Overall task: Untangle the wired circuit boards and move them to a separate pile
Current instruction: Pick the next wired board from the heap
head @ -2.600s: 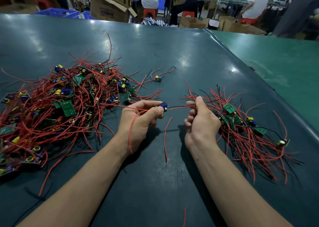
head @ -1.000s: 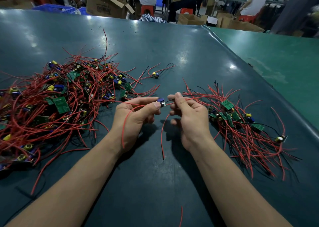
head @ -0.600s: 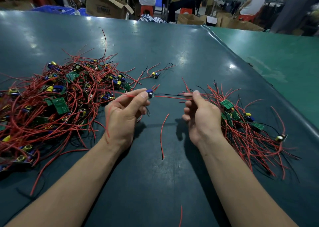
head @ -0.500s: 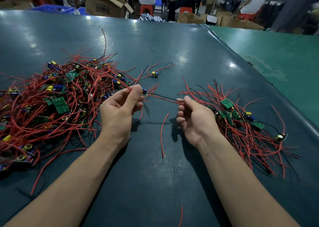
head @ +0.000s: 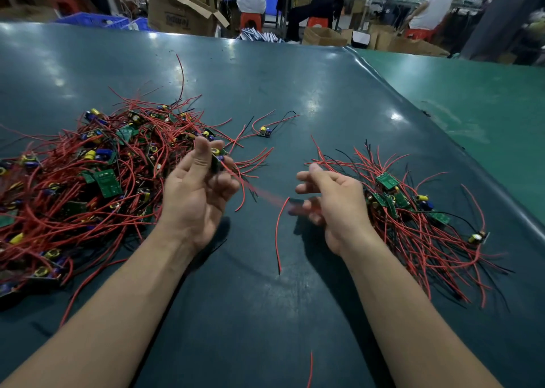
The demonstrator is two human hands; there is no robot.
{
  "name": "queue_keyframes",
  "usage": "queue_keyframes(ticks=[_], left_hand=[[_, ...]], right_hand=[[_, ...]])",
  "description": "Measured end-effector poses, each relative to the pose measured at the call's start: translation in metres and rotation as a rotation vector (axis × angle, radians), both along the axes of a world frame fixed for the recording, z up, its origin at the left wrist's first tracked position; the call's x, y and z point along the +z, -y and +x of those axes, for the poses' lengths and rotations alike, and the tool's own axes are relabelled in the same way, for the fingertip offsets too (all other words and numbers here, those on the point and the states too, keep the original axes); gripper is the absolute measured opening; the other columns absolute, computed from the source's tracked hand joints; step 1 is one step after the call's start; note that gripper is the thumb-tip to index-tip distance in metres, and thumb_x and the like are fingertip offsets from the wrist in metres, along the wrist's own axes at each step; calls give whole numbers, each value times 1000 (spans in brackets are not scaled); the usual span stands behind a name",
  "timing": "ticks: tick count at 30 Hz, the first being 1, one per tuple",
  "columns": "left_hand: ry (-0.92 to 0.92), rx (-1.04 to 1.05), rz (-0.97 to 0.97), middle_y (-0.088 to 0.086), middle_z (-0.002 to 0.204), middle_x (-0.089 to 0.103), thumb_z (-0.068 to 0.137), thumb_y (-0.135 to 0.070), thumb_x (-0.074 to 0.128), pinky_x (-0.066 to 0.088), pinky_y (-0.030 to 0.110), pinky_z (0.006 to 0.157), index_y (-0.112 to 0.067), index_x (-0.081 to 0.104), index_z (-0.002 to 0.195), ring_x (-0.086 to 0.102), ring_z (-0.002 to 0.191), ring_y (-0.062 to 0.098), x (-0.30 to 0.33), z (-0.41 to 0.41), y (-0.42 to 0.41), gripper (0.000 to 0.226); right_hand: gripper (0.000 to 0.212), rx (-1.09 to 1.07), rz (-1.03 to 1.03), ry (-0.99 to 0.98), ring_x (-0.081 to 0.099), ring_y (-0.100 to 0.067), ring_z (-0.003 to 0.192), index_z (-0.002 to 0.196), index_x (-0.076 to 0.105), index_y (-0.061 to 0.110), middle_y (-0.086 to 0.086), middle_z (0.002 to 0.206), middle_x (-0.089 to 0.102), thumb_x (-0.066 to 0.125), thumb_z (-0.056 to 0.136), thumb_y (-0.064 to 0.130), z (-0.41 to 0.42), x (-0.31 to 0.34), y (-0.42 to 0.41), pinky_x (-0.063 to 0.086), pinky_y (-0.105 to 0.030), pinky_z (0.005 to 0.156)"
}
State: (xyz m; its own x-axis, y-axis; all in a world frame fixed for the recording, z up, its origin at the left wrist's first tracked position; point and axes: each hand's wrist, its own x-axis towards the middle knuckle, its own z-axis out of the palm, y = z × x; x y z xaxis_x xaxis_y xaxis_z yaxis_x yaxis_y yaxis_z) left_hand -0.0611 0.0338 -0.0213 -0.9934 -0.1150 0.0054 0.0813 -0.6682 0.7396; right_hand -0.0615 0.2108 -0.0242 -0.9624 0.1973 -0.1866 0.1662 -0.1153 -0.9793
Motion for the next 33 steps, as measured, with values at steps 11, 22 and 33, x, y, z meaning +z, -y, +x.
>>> queue_keyframes(ticks=[11, 22, 33], left_hand=[[-92, -454, -495, -4, 56, 56, 82, -37, 56, 38, 16, 40, -13, 74, 72, 47, 43, 8, -9, 22, -23, 31], [-104, -539, -571, 2, 41, 43, 88, -28, 64, 35, 18, 40, -12, 68, 60, 39, 35, 12, -10, 22, -21, 32], [-116, -638, -618, 3, 40, 45, 85, -27, 61, 36, 21, 44, -13, 68, 58, 43, 34, 14, -11, 22, -14, 31]], right_hand=[[60, 424, -166, -10, 26, -8, 40, 108, 62, -13, 1, 49, 40, 67, 79, 40, 8, -3, 11, 23, -14, 38], [33, -42, -389, -116, 20, -4, 33, 71, 63, 7, 8, 43, 24, 54, 99, 22, -5, 7, -9, 16, -15, 33], [18, -20, -631, -71, 31, -2, 35, 84, 67, 11, 8, 53, 45, 59, 94, 23, -8, 6, -18, 22, -12, 32]])
